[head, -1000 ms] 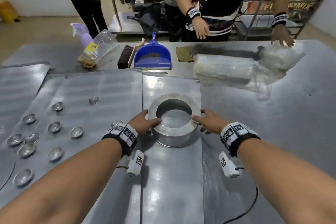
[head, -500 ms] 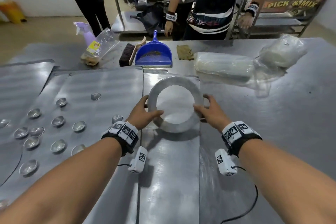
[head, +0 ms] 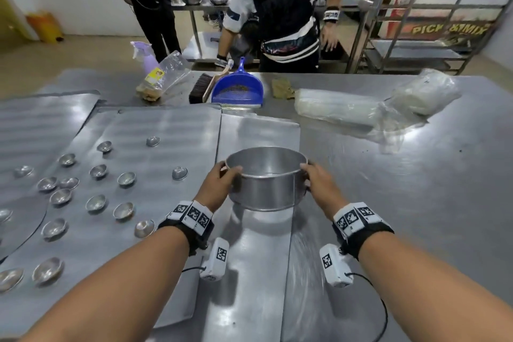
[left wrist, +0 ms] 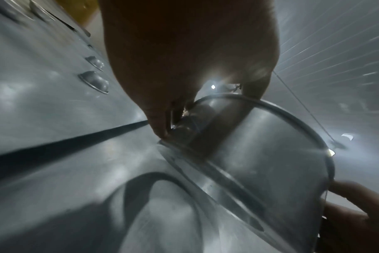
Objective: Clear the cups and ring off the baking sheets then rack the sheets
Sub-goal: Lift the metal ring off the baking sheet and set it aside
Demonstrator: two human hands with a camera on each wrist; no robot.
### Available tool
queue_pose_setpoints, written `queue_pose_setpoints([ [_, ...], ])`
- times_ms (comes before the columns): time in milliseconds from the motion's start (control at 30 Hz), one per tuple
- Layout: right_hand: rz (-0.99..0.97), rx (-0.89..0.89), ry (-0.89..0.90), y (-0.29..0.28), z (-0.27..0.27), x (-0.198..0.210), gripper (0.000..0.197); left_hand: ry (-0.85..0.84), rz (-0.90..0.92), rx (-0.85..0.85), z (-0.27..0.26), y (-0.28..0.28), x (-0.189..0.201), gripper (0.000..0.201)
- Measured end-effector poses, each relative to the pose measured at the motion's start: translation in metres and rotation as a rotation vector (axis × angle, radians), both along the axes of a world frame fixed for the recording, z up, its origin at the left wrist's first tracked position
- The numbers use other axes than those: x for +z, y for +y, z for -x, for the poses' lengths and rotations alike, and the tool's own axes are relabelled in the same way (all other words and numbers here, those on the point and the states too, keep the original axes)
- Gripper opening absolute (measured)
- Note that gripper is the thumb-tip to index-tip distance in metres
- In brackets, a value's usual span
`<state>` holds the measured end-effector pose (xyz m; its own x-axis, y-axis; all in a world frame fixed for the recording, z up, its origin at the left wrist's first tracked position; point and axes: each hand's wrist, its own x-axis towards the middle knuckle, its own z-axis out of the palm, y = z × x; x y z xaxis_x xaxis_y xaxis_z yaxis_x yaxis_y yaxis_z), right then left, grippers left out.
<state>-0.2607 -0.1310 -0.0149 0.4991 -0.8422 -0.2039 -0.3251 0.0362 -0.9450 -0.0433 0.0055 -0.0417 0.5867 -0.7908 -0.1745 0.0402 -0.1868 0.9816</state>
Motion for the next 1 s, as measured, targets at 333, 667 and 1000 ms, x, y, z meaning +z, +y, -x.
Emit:
queue_pose_setpoints([
  [333, -0.077, 0.128, 0.024, 0.018, 0.026, -0.039, 0.055, -0.033, -0.026, -0.109, 0.006, 0.029, -0.027, 0.061],
  [667, 0.085, 0.214, 0.220, 0.017, 0.030, -0.041, 0.070, -0.118, -0.169, -0.155, 0.003, 0.036, -0.027, 0.060],
  [1000, 0.329, 0.239, 0.438, 0.022, 0.026, 0.002, 0.047, -0.314, -0.350, -0.032, 0.009, 0.038, -0.018, 0.066],
])
